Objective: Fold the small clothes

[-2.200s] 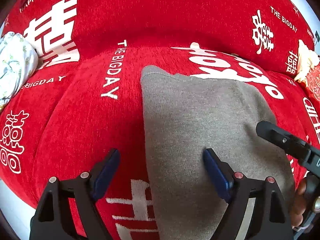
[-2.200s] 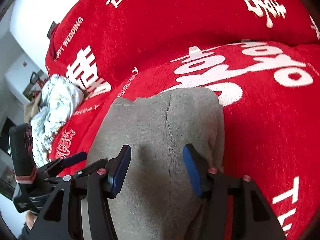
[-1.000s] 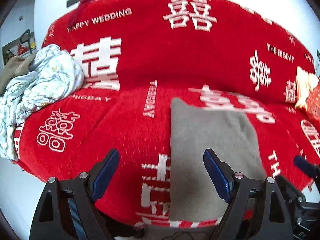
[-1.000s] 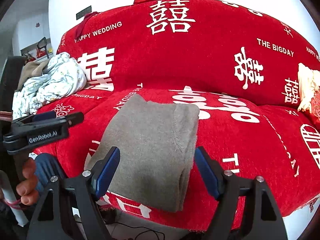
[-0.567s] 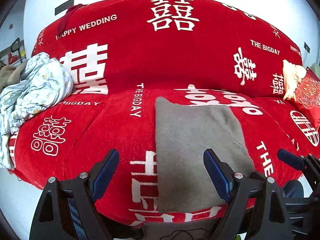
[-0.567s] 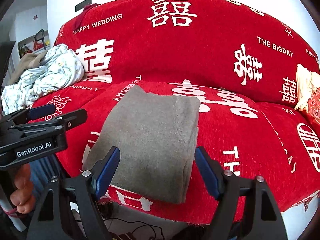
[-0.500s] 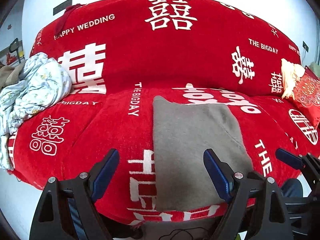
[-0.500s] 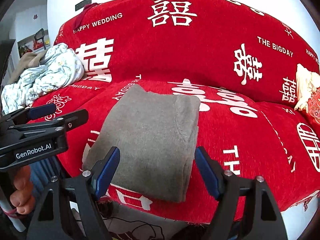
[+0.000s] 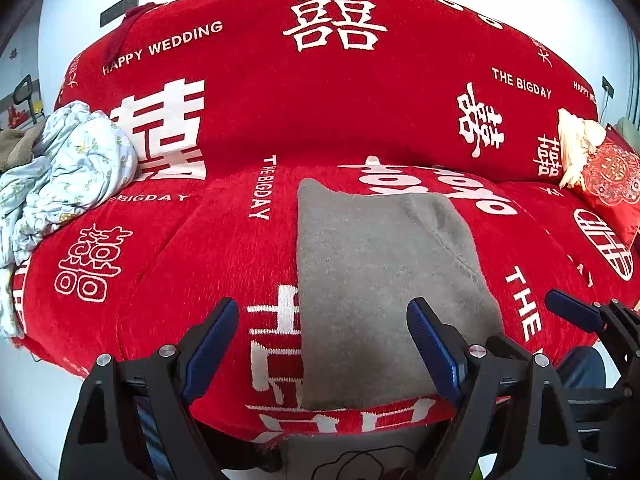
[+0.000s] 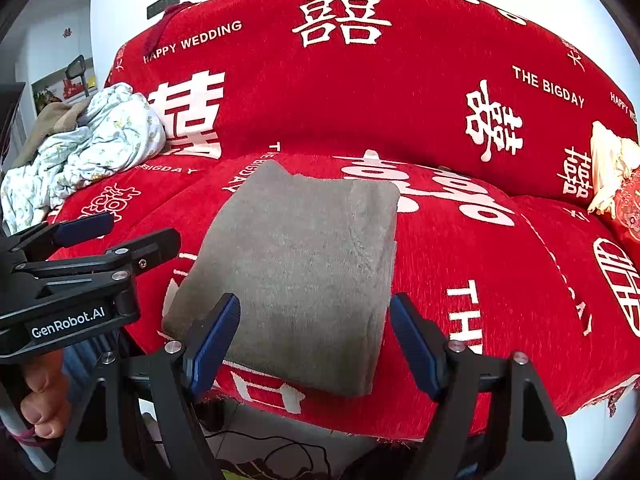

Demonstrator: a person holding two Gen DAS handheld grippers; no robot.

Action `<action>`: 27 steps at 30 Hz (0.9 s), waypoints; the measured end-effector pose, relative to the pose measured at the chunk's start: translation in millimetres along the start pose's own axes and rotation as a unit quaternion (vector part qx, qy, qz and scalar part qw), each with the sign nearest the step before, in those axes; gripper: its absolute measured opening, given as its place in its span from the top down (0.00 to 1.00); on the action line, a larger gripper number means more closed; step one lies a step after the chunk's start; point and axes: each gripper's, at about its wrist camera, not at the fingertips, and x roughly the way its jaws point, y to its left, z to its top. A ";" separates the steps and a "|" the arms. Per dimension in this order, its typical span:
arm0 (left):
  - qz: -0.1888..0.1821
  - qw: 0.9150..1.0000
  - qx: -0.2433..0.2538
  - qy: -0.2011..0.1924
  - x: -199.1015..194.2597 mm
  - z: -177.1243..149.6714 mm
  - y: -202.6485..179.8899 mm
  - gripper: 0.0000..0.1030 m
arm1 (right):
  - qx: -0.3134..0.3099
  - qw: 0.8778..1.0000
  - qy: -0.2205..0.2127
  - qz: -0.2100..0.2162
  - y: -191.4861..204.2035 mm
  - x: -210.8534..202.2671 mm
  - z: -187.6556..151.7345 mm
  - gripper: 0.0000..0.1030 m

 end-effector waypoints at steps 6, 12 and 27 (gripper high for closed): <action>0.006 1.000 0.011 -0.004 -1.9 -0.8 -4.5 0.16 | -0.001 1.000 0.002 -0.002 1.4 1.0 -0.4 0.22; 0.010 1.000 0.017 -0.003 -1.8 -1.5 -7.6 0.16 | 0.000 1.000 0.003 -0.002 1.0 1.0 -0.6 0.22; 0.024 0.999 0.035 -0.015 -7.4 -2.4 -15.1 0.16 | 0.000 1.000 0.004 0.001 1.9 2.6 -1.5 0.23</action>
